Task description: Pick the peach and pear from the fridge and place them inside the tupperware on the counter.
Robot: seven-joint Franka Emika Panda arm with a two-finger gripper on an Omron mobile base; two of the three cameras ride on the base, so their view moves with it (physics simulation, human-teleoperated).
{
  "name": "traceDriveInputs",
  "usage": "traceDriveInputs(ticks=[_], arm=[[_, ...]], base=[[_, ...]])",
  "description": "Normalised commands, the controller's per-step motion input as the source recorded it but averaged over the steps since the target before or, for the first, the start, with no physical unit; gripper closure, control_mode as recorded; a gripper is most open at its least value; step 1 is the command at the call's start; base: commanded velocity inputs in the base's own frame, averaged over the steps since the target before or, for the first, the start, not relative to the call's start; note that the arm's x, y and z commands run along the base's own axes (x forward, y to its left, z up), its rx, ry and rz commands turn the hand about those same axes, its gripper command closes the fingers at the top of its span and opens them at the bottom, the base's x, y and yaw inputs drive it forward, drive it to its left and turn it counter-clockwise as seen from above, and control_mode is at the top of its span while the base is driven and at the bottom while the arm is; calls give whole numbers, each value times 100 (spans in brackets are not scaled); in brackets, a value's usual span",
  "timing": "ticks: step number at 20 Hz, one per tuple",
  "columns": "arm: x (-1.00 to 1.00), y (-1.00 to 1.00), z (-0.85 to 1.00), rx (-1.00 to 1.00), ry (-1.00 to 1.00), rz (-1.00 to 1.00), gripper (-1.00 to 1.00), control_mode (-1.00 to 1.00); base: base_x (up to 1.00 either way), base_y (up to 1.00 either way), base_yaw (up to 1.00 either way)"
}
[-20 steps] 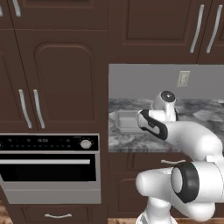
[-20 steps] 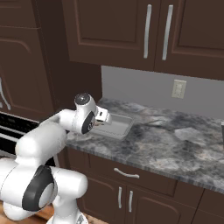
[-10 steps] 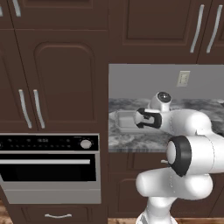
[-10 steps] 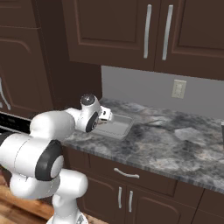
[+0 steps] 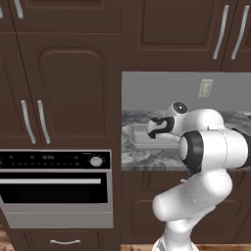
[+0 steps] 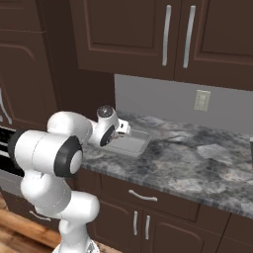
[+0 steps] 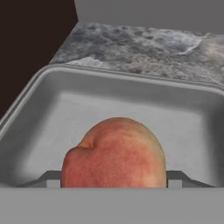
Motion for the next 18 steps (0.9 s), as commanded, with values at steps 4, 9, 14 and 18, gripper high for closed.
traceDriveInputs(ticks=[4,9,14,18], arm=[[29,0,-39,0,0,3,100,-100],[36,0,-35,0,2,4,100,-100],[35,0,-33,0,6,3,-100,-100],[38,0,-13,0,13,2,-100,-100]], base=[[0,0,0],[0,0,0],[0,0,0],[0,0,0]])
